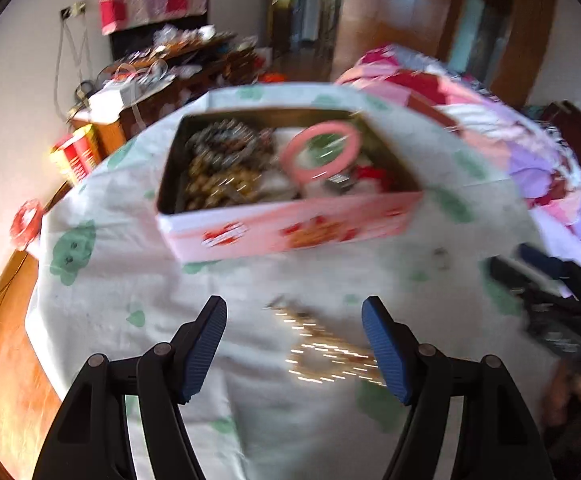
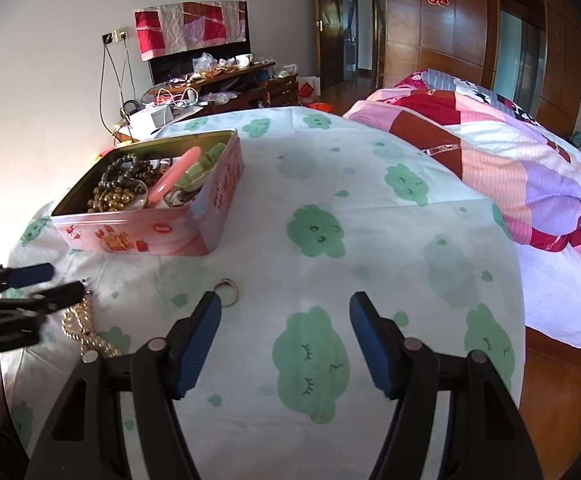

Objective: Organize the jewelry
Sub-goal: 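Grasp the pearl necklace with the left gripper while the right gripper grasps the silver ring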

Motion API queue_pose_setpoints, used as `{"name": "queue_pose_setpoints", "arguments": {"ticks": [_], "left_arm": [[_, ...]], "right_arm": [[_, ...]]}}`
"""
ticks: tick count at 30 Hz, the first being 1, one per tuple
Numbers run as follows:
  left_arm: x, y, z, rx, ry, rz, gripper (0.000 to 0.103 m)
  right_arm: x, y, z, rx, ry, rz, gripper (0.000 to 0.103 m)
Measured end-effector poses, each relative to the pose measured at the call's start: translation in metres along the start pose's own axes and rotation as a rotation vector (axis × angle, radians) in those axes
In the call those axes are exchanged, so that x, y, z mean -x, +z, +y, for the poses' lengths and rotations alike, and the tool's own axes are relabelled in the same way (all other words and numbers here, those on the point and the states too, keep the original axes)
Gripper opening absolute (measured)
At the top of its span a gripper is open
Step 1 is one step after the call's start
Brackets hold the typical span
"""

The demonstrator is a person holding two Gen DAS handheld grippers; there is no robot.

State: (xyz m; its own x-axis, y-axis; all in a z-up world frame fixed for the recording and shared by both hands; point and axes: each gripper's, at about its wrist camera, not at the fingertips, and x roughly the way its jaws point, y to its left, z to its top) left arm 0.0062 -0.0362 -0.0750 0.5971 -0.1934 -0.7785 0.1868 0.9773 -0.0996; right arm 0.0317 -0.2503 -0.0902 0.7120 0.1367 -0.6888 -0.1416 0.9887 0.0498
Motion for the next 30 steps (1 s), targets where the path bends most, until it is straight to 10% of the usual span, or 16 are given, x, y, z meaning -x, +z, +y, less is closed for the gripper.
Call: {"name": "queue_pose_setpoints", "arguments": {"ticks": [6,19,24,30], "left_arm": [[-0.011,-0.019,-0.033,-0.144,-0.001,0.075,0.071],[-0.038,-0.006,0.018,-0.056,0.076,0.074,0.069],[-0.036,-0.005,0.019,-0.081,0.049,0.055,0.028],[-0.035,-0.003,0.021,-0.080,0.002,0.039,0.020]], "right_arm": [[0.002,-0.003,-0.004,-0.008,-0.005,0.002,0.069],[-0.014,0.010,0.010,0.059,0.014,0.041,0.069],[-0.029,0.020,0.017,0.072,0.053,0.072,0.069],[-0.047,0.015,0.031,0.132,0.076,0.158,0.052]]}}
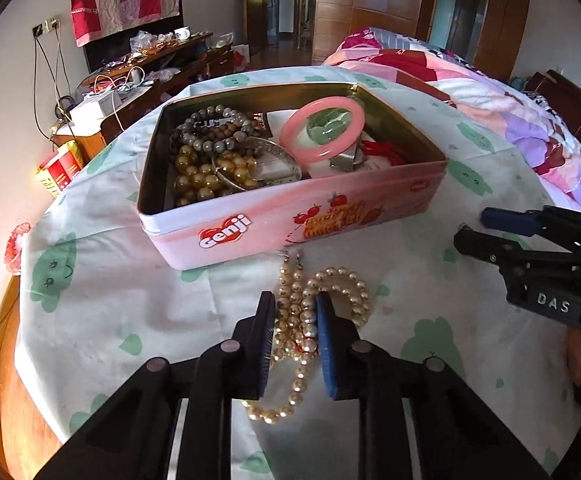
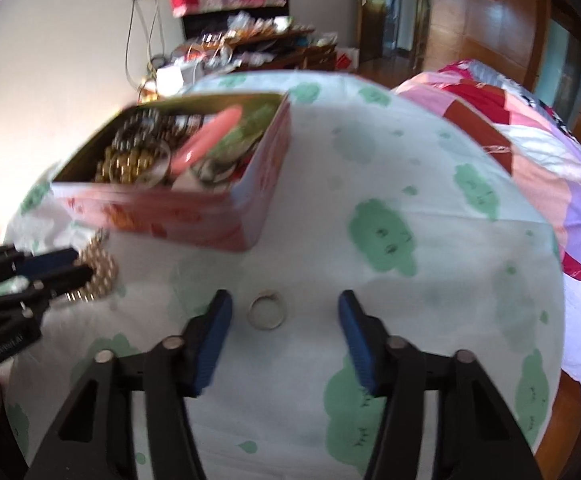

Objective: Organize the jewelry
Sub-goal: 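Grasp the pearl necklace with the left gripper while the right gripper grasps the silver ring, then lift the pearl necklace over the tin with the left gripper while the right gripper carries the ring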

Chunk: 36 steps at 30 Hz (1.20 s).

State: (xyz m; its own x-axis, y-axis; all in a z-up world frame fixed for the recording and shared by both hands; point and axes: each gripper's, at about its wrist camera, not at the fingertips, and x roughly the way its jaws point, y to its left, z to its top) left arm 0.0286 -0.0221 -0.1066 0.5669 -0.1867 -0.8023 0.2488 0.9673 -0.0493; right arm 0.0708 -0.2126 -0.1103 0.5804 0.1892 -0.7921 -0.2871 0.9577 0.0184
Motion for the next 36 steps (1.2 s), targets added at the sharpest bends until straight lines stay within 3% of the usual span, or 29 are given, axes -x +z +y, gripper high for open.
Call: {"name": "queue_pose_setpoints", "arguments": {"ticks": [4,5,11,20,36], "left_arm": [[0.004,0.000,0.001,0.009,-0.032,-0.016,0.015],[0.005,0.000,0.000,0.008,-0.044,-0.022,0.013],[0.012,0.002,-0.001,0.019,-0.083,-0.033,0.006],[0.027,0.007,-0.005,0.017,-0.105,-0.064,0.006],[0.078,0.037,0.003,0.024,-0.098,-0.207,0.006]], "right_arm": [[0.002,0.000,0.001,0.007,0.000,-0.008,0.024],[0.002,0.000,0.001,0.012,0.000,-0.009,0.022],[0.009,-0.003,0.006,0.024,0.010,-0.029,0.022],[0.033,0.001,0.010,0.037,0.010,-0.098,0.022],[0.066,0.024,0.014,0.049,0.038,-0.197,0.022]]}}
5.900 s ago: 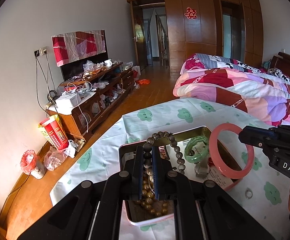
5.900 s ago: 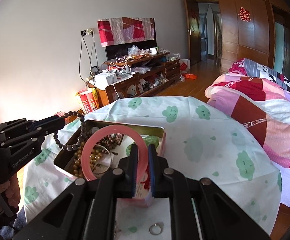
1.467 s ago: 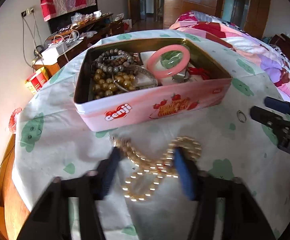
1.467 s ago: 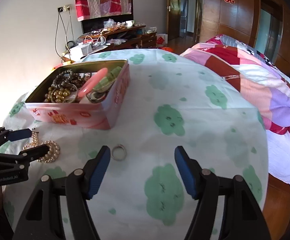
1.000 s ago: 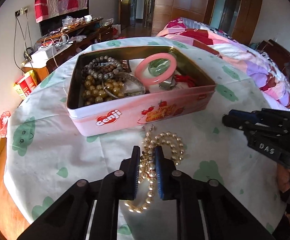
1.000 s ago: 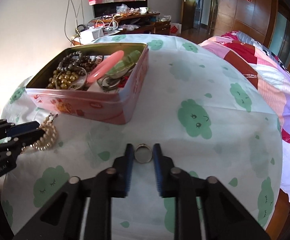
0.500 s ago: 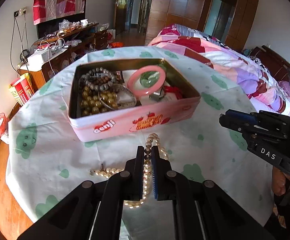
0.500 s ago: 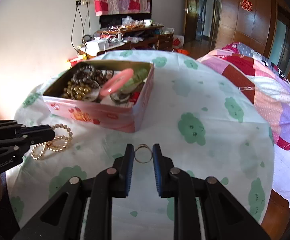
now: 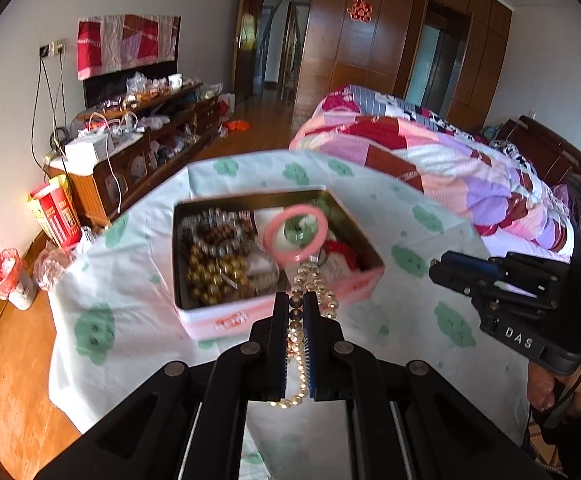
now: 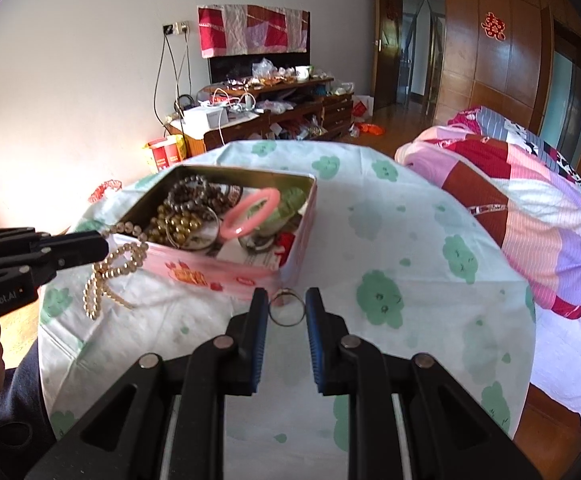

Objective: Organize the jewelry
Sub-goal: 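Lift the pearl necklace over the tin with the left gripper while the right gripper carries the ring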

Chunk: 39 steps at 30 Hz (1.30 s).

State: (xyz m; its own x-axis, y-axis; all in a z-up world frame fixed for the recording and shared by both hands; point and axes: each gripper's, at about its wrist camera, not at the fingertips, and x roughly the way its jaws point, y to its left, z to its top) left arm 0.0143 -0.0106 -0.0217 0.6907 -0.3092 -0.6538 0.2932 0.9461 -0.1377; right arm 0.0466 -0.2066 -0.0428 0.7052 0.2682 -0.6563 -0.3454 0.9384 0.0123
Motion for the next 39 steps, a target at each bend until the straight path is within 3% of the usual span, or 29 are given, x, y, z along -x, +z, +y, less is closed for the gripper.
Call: {"name": "queue_pose_setpoints", "arguments": {"ticks": [15,30,39], "left_arm": [[0.019,0.051,0.002,-0.034,0.035,-0.125,0.006],[0.002,0.077,0.008,-0.066,0.076,-0.147,0.006],[-0.023,0.077,0.022,-0.041,0.098,-0.118,0.006]], "right_arm": [[0.020,0.045,0.006,0.039,0.012,-0.103,0.022],[0.006,0.077,0.009,0.050,0.040,-0.126,0.022],[-0.010,0.082,0.007,0.049,0.042,-0.104,0.022]]}}
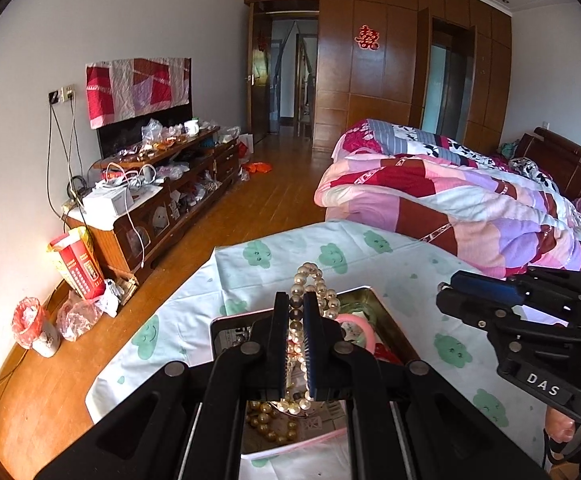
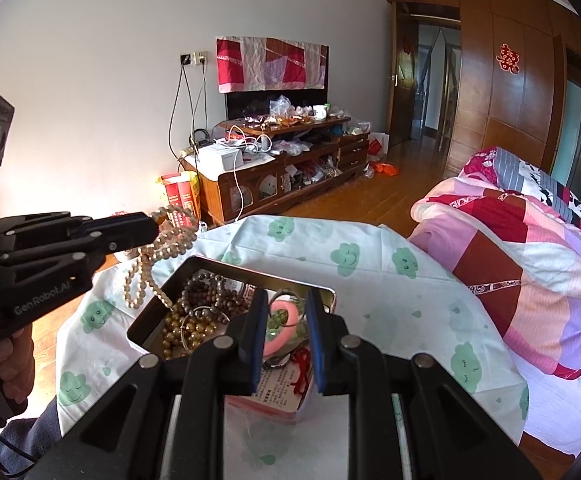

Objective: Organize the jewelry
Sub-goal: 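Lift the pearl necklace over the tin with the left gripper while the right gripper carries the ring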

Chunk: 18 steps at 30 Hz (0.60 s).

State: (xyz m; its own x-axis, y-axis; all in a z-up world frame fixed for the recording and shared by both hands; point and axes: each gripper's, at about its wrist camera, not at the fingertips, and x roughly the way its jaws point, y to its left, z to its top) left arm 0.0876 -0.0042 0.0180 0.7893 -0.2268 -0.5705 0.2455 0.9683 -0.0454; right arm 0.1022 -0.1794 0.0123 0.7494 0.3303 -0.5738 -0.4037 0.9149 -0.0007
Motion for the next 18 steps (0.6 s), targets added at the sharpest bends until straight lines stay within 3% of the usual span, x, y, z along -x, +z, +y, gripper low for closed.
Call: {"name": "queue_pose_setpoints", "arguments": {"ticks": [18], "left_arm": [[-0.036,-0.015,0.010,0.037,-0.007,0.074,0.006]], "right_arm": [[-0.033,0.000,0.005,-0.013,0.020,0.046,0.022]]}}
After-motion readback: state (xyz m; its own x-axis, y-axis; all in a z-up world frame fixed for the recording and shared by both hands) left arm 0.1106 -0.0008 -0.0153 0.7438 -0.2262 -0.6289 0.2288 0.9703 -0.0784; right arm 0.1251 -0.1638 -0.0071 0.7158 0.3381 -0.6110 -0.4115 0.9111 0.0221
